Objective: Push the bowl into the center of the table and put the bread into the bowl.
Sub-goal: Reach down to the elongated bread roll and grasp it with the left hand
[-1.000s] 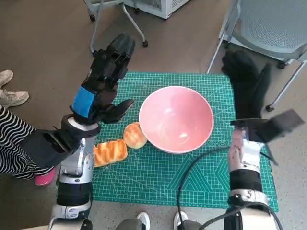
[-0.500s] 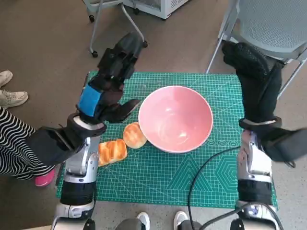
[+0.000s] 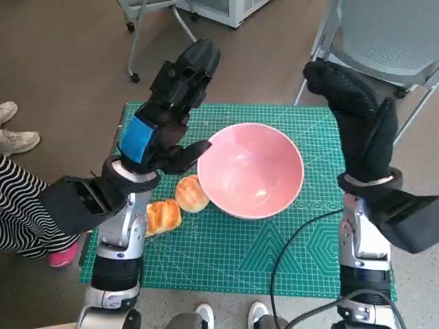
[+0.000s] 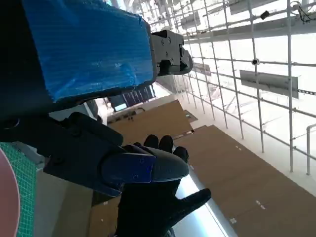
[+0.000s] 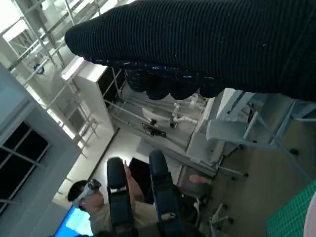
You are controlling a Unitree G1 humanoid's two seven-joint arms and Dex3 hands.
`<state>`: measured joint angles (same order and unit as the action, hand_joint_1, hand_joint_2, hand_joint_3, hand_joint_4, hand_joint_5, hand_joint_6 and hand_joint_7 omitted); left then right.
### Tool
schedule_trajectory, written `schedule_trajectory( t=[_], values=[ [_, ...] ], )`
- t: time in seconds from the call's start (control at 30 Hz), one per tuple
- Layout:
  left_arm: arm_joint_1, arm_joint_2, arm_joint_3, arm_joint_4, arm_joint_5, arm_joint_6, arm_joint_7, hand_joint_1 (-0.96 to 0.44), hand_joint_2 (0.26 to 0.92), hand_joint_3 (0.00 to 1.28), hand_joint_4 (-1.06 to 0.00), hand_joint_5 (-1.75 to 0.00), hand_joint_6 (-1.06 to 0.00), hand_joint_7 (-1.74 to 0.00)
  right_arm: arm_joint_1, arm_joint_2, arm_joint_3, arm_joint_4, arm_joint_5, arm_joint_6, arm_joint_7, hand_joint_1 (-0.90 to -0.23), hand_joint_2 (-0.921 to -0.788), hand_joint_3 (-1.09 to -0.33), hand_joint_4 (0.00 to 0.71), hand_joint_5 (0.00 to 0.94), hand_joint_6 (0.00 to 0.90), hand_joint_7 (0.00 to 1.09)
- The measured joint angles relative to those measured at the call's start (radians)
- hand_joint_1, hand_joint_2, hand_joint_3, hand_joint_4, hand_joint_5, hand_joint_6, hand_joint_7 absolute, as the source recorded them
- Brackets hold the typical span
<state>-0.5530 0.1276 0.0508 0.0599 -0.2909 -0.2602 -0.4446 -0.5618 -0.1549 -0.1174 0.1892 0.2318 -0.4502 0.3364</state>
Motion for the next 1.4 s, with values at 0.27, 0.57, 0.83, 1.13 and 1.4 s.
schedule_trajectory(
  t=[0.27,0.57,0.83,1.13,1.4],
  values=[
    [0.001,0.135,0.042,-0.02,0.043,0.025,-0.041,-0.67,0.921,0.29,-0.05,-0.01,0.0,-0.35,0.001,0.0,0.003,-0.007,0.0,0.013,0.0,-0.709,-0.921,-0.667,0.194,0.021,0.001,0.66],
    [0.029,0.51,0.087,-0.19,0.182,0.343,-0.15,-0.5,0.79,0.02,-0.05,0.0,-0.13,-0.2,0.002,0.0,0.0,-0.017,0.001,0.013,-0.001,-0.691,-0.921,-0.659,0.187,0.014,0.0,0.65],
    [0.157,0.789,0.15,-0.406,0.267,0.586,-0.268,-0.35,0.731,0.0,-0.11,-0.02,-0.21,-0.13,0.014,0.001,-0.007,-0.014,0.001,0.02,-0.012,-0.671,-0.921,-0.662,0.181,0.009,-0.001,0.64],
    [0.3,0.857,0.151,-0.549,0.285,0.686,-0.327,-0.32,0.741,0.0,-0.2,-0.02,-0.27,-0.08,0.013,0.025,-0.001,-0.012,0.003,0.039,-0.027,-0.668,-0.921,-0.668,0.184,0.009,-0.001,0.64],
    [0.361,0.886,0.1,-0.653,0.35,0.783,-0.326,-0.37,0.753,0.01,-0.23,-0.01,-0.28,-0.06,0.012,0.031,-0.001,-0.011,0.008,0.039,-0.027,-0.672,-0.921,-0.675,0.184,0.008,-0.001,0.64]
  ],
)
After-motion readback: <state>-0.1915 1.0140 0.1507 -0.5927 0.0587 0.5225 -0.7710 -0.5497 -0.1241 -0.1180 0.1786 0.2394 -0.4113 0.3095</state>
